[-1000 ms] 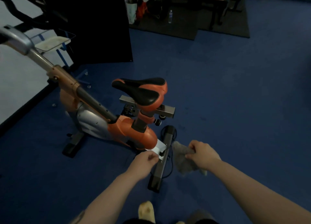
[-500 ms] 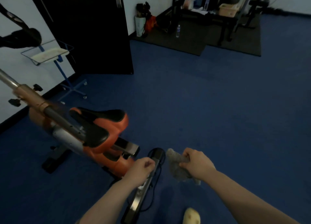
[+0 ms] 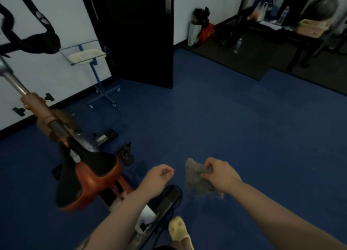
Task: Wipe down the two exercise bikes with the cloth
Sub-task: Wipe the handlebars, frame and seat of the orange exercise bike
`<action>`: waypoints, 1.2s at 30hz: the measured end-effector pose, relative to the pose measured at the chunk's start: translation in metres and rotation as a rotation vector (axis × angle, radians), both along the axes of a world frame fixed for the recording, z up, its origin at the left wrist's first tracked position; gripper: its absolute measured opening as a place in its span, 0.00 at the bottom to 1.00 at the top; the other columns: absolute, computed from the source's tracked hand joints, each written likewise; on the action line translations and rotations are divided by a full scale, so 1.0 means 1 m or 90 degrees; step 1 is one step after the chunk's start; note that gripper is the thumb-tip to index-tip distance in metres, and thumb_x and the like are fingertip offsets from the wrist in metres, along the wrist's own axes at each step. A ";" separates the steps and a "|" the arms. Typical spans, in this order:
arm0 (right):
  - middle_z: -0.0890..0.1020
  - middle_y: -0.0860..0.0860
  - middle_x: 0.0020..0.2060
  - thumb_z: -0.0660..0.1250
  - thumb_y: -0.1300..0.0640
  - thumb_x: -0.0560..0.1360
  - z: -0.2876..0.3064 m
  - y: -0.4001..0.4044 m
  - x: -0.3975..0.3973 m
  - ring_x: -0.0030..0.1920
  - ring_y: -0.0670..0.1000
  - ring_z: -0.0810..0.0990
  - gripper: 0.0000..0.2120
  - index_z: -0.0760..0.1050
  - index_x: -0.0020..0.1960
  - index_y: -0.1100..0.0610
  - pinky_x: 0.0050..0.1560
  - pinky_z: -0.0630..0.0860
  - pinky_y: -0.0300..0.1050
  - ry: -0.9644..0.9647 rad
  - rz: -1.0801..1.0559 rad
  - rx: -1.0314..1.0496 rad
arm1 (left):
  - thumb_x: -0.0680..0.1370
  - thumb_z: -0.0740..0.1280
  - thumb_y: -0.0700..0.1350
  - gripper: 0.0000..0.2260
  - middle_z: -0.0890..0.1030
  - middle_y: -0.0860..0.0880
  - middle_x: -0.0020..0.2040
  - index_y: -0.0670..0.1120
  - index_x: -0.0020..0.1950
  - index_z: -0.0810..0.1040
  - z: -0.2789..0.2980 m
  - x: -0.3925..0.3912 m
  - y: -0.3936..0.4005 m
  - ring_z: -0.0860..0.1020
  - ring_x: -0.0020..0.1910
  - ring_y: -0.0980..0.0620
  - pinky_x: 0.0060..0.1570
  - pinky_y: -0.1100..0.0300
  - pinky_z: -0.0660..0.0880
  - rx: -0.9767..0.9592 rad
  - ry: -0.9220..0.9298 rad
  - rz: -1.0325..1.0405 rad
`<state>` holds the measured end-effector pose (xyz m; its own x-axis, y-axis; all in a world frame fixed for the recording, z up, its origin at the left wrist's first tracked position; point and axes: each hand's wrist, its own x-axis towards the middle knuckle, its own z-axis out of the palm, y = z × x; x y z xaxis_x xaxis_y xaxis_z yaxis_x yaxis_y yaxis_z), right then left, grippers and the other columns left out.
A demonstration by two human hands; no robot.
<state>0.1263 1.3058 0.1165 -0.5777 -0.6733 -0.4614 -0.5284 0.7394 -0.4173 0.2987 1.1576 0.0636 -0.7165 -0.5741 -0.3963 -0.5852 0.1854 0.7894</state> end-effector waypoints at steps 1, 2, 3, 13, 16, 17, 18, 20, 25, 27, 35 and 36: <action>0.79 0.46 0.40 0.68 0.49 0.75 0.000 -0.011 -0.013 0.40 0.48 0.79 0.07 0.70 0.44 0.47 0.39 0.78 0.48 0.002 0.007 0.002 | 0.81 0.65 0.46 0.08 0.81 0.50 0.55 0.46 0.57 0.80 -0.002 -0.011 -0.009 0.78 0.56 0.54 0.58 0.60 0.73 0.007 0.002 0.009; 0.79 0.46 0.40 0.68 0.49 0.75 0.000 -0.021 -0.027 0.40 0.47 0.79 0.07 0.69 0.44 0.47 0.39 0.78 0.48 0.005 0.014 0.006 | 0.81 0.65 0.46 0.07 0.81 0.51 0.55 0.47 0.56 0.80 -0.004 -0.023 -0.017 0.78 0.56 0.55 0.57 0.62 0.73 0.014 0.003 0.016; 0.78 0.46 0.40 0.68 0.49 0.75 0.001 -0.032 -0.041 0.39 0.47 0.79 0.08 0.68 0.43 0.46 0.39 0.78 0.47 0.008 0.023 0.009 | 0.81 0.65 0.47 0.06 0.80 0.53 0.55 0.49 0.55 0.79 -0.006 -0.034 -0.024 0.78 0.55 0.56 0.57 0.62 0.73 0.021 0.004 0.024; 0.80 0.45 0.41 0.67 0.49 0.75 0.000 -0.132 -0.131 0.42 0.46 0.79 0.05 0.71 0.45 0.47 0.42 0.78 0.48 -0.023 0.081 -0.023 | 0.81 0.64 0.49 0.07 0.79 0.57 0.54 0.50 0.56 0.79 0.002 -0.117 -0.104 0.76 0.54 0.61 0.49 0.73 0.69 0.020 0.011 0.090; 0.79 0.44 0.42 0.67 0.49 0.75 -0.010 -0.175 -0.154 0.43 0.46 0.78 0.04 0.72 0.47 0.46 0.44 0.78 0.47 -0.036 0.150 -0.022 | 0.81 0.65 0.48 0.06 0.79 0.57 0.52 0.50 0.56 0.79 -0.004 -0.127 -0.128 0.77 0.51 0.60 0.45 0.74 0.70 0.012 0.004 0.153; 0.79 0.43 0.42 0.67 0.49 0.76 -0.012 -0.190 -0.163 0.44 0.46 0.78 0.04 0.73 0.47 0.45 0.43 0.77 0.46 -0.042 0.178 -0.026 | 0.81 0.65 0.48 0.05 0.79 0.57 0.51 0.51 0.55 0.79 -0.008 -0.130 -0.135 0.77 0.48 0.61 0.44 0.72 0.70 0.018 -0.003 0.183; 0.79 0.43 0.42 0.67 0.49 0.76 -0.013 -0.205 -0.172 0.44 0.45 0.78 0.03 0.73 0.48 0.45 0.44 0.77 0.45 -0.047 0.205 -0.031 | 0.81 0.65 0.48 0.05 0.79 0.56 0.50 0.52 0.55 0.78 -0.011 -0.133 -0.142 0.77 0.47 0.61 0.43 0.72 0.70 0.024 -0.012 0.213; 0.80 0.43 0.44 0.68 0.49 0.76 -0.014 -0.235 -0.194 0.45 0.46 0.79 0.03 0.75 0.49 0.46 0.46 0.77 0.46 -0.051 0.255 -0.040 | 0.81 0.65 0.46 0.04 0.80 0.55 0.52 0.51 0.54 0.78 -0.019 -0.143 -0.153 0.78 0.51 0.58 0.47 0.71 0.71 0.020 -0.016 0.272; 0.81 0.42 0.44 0.67 0.49 0.76 -0.002 -0.301 -0.270 0.45 0.45 0.79 0.02 0.76 0.48 0.45 0.48 0.79 0.49 -0.038 0.349 -0.035 | 0.81 0.64 0.45 0.05 0.80 0.54 0.55 0.49 0.55 0.79 -0.012 -0.204 -0.177 0.77 0.56 0.57 0.53 0.69 0.72 0.044 -0.007 0.356; 0.80 0.42 0.43 0.66 0.49 0.76 0.003 -0.324 -0.295 0.44 0.44 0.79 0.01 0.76 0.47 0.44 0.47 0.79 0.48 -0.024 0.384 -0.030 | 0.81 0.64 0.47 0.07 0.80 0.55 0.55 0.50 0.57 0.79 0.001 -0.233 -0.191 0.77 0.56 0.59 0.54 0.69 0.73 0.037 0.028 0.359; 0.81 0.44 0.43 0.67 0.50 0.76 -0.001 -0.389 -0.297 0.44 0.45 0.80 0.02 0.77 0.48 0.46 0.48 0.80 0.50 -0.059 0.524 -0.020 | 0.80 0.66 0.43 0.06 0.80 0.57 0.50 0.55 0.49 0.78 0.015 -0.237 -0.206 0.78 0.53 0.59 0.55 0.66 0.73 0.049 0.042 0.495; 0.81 0.43 0.44 0.67 0.50 0.76 0.000 -0.397 -0.290 0.44 0.46 0.80 0.02 0.77 0.48 0.46 0.47 0.80 0.50 -0.070 0.542 -0.024 | 0.80 0.66 0.41 0.06 0.80 0.56 0.49 0.54 0.48 0.78 0.016 -0.229 -0.210 0.78 0.52 0.58 0.55 0.66 0.73 0.037 0.031 0.527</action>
<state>-0.1637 0.9092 0.1168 0.1779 -0.8734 -0.4533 -0.8523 0.0935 -0.5147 0.0696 0.9479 0.0800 -0.0881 -0.9030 -0.4205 -0.4789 -0.3317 0.8128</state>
